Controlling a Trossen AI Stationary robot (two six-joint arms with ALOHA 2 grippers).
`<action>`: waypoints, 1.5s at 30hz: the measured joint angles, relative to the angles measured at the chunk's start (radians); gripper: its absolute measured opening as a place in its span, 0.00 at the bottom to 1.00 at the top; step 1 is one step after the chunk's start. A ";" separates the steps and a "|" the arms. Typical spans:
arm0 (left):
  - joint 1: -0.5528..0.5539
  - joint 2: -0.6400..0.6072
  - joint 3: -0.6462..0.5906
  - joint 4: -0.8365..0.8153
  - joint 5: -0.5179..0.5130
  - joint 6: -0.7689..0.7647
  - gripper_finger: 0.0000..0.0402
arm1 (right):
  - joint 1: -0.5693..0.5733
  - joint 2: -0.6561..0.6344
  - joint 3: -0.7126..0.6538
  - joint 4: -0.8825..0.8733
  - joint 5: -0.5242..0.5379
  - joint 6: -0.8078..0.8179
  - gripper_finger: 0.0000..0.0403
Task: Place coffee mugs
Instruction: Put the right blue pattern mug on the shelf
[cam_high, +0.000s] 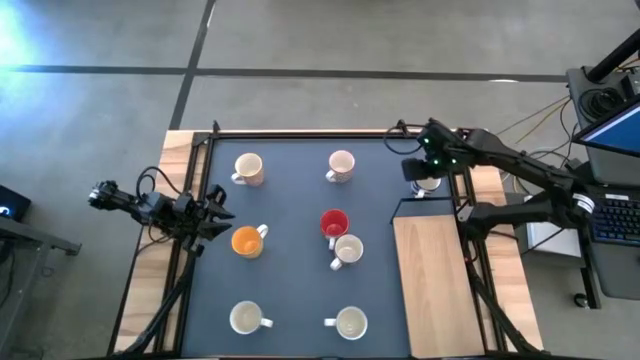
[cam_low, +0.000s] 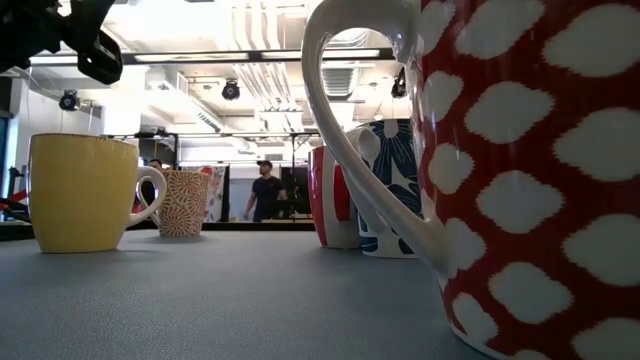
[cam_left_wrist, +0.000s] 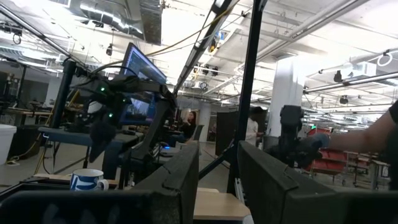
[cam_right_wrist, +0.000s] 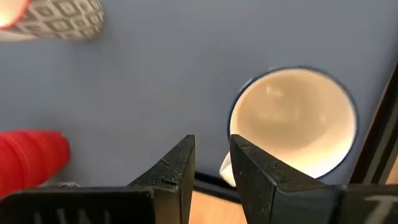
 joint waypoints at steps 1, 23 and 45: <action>0.000 0.000 0.000 0.000 0.000 0.000 0.24 | -0.004 0.011 0.000 0.000 -0.009 0.000 0.23; 0.000 0.000 0.000 0.000 0.000 0.000 0.24 | -0.054 0.259 0.000 -0.002 0.012 0.020 0.23; 0.000 0.000 0.000 0.000 0.000 0.000 0.24 | -0.082 0.260 0.036 0.005 0.027 -0.083 0.04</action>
